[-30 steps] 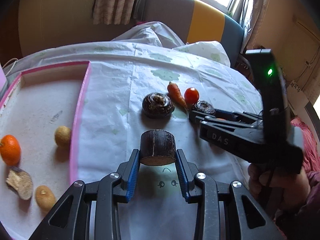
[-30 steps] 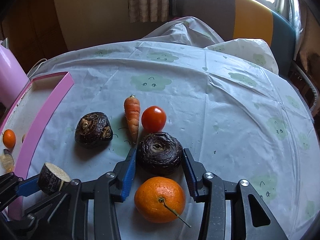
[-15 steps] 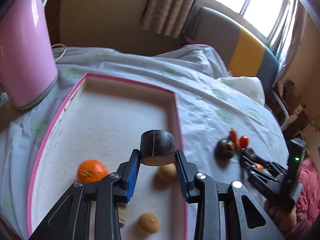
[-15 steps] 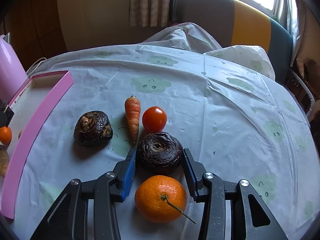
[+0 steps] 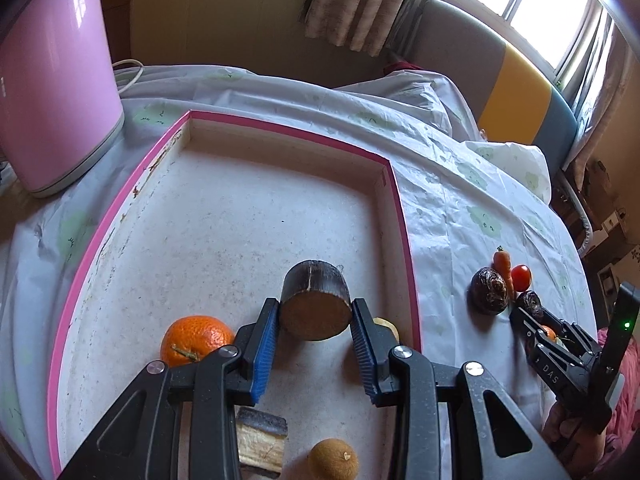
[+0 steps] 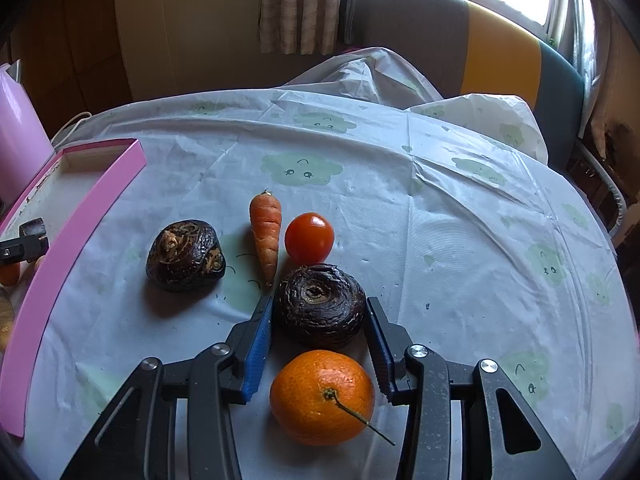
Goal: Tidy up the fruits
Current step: 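Carry the dark cut root into the pink tray and open the left gripper, then carry the dark round root into the tray and open the right gripper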
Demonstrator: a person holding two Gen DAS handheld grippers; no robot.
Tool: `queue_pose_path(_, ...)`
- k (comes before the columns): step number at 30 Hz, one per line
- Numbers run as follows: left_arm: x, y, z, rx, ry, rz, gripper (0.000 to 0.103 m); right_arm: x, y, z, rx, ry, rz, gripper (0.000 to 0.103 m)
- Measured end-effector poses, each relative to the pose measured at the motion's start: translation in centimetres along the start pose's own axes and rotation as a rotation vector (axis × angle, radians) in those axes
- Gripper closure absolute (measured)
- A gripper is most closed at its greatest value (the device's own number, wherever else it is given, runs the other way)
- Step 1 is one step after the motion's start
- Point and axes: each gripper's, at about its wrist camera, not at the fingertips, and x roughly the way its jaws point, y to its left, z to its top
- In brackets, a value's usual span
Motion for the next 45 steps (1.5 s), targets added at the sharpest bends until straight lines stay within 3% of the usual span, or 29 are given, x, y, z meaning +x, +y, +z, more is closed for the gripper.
queue_pose_path(13,-6.1,0.6,-2.4,0.013,-0.096,0.074,0.066,-0.6,0.4,0.1,0.006,0.006,-0.028,0.058)
queue_pose_path(22,-8.0,1.4,-4.4,0.039,-0.111,0.097,0.066,-4.3,1.8,-0.2,0.017,-0.072,-0.008,0.058)
queue_pose_path(33,-8.8,3.6,-5.5,-0.002,-0.104,0.106,0.066,-7.6,9.1,-0.6,-0.09,-0.083,0.179,0.058)
queue_pose_path(41,-9.5,6.4,-5.8,-0.067,-0.122,0.133,0.066,-8.0,15.5,-0.2,-0.196,-0.052,0.32,0.058)
queue_pose_path(45,-9.7,7.9,-5.9,-0.105,-0.125,0.151,0.066,-7.5,18.4,0.4,-0.251,-0.041,0.349,0.058)
